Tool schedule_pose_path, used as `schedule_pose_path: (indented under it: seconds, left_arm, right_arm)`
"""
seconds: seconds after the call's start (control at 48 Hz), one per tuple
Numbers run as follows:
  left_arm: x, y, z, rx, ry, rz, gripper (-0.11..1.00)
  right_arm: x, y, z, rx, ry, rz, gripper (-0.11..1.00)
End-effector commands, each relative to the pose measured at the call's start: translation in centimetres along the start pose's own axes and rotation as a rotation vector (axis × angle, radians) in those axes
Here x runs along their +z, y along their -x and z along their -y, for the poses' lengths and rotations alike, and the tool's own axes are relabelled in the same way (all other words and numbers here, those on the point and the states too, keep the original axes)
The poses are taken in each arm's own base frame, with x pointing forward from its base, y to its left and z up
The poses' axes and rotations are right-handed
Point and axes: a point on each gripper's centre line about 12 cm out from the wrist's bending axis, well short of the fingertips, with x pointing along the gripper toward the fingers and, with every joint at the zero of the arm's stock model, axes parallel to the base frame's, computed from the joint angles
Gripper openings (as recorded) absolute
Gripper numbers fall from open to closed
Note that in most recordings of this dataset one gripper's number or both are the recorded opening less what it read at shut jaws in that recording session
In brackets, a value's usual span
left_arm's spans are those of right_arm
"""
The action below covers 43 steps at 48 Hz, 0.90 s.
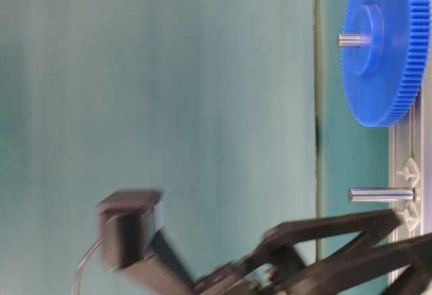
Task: Insert the small gear onto the shaft.
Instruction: 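Lower the left gripper and grasp the small blue gear's hub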
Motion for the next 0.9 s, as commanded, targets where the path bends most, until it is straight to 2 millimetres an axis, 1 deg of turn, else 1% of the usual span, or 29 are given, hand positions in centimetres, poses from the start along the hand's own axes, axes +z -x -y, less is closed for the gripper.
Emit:
schedule_pose_path:
  seconds: [0.0, 0.125, 0.208, 0.5, 0.646, 0.875]
  left_arm:
    - [1.2, -0.4, 0.3, -0.006, -0.009, 0.023, 0.93]
    - [0.6, -1.9, 0.3, -0.003, -0.011, -0.02, 0.93]
    - [0.3, -2.5, 0.3, -0.002, -0.009, -0.034, 0.93]
    - [0.0, -3.0, 0.2, -0.001, -0.009, -0.049, 0.93]
    - [-0.5, -3.3, 0.2, 0.002, -0.005, -0.084, 0.93]
    - [-0.6, -3.7, 0.3, 0.003, -0.003, -0.098, 0.93]
  right_arm:
    - [0.6, 0.1, 0.1, -0.002, -0.013, 0.023, 0.13]
    - [0.6, 0.1, 0.1, -0.004, -0.015, 0.025, 0.13]
    - [0.5, 0.1, 0.2, -0.006, -0.017, 0.024, 0.13]
    - [0.4, 0.1, 0.4, -0.012, -0.021, 0.026, 0.13]
    - [0.2, 0.0, 0.4, -0.013, -0.022, 0.029, 0.13]
    - [0.2, 0.0, 0.4, -0.012, -0.023, 0.034, 0.13]
